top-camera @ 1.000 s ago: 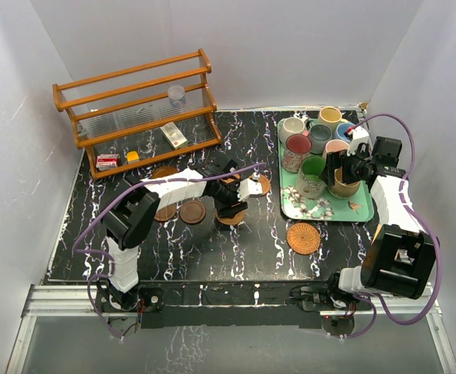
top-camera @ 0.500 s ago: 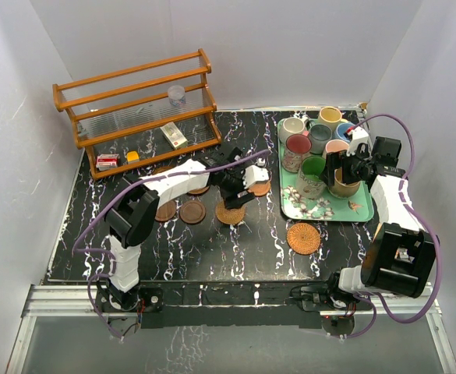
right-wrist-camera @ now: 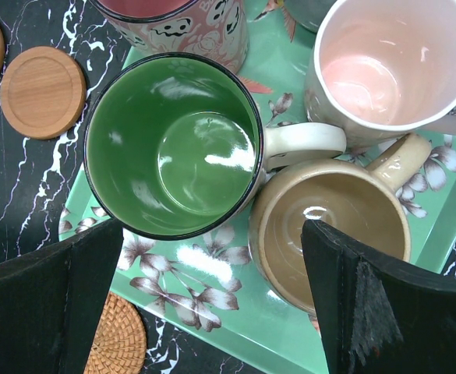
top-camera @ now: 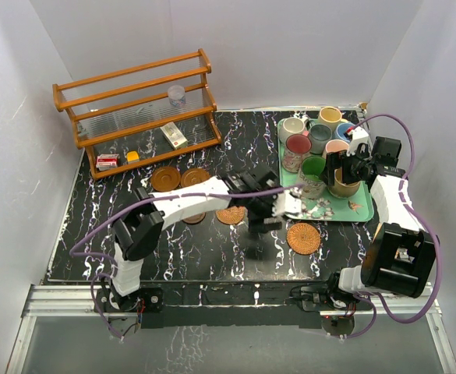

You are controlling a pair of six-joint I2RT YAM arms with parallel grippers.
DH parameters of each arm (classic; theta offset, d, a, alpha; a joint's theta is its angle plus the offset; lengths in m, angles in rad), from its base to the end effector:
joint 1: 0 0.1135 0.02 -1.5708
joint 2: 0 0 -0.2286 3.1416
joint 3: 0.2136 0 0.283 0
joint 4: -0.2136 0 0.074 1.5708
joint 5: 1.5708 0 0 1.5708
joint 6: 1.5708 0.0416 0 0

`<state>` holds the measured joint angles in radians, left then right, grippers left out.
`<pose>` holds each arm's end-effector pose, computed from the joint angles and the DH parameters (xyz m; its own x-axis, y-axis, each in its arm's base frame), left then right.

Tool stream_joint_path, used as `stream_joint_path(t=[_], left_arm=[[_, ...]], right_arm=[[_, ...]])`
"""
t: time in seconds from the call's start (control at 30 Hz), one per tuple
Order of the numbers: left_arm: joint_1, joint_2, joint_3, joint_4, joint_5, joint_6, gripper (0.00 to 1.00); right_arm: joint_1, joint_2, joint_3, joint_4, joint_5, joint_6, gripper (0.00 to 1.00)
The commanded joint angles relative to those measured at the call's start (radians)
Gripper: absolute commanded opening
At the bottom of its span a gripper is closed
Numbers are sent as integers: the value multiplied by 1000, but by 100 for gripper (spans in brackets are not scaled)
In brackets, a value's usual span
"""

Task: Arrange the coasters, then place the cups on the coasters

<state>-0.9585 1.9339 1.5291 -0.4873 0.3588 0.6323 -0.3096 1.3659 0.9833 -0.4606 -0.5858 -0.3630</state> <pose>0.2466 -0.3766 0.1855 0.1668 0.7253 -0.6680 0.9847 -0.0879 0.1505 0.3163 -0.0770 0.2086 -0.6307 -0.1089 -0.7683 -0.3426 0.9275 0.1498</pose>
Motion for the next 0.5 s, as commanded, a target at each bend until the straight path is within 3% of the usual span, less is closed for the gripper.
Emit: stream_joint_path(t=[0.0,0.2,0.47], left_arm=[[-110,-1,82,-17,40,13,78],[-204,142,208,7,24,-36,76],[-228,268,307,90,2,-157,70]], right_arm=[[-9,-37,17,30,0,10,98],[-12,-47,20,28,-9,15,98],[-13,-53,25,23,-30,17,98]])
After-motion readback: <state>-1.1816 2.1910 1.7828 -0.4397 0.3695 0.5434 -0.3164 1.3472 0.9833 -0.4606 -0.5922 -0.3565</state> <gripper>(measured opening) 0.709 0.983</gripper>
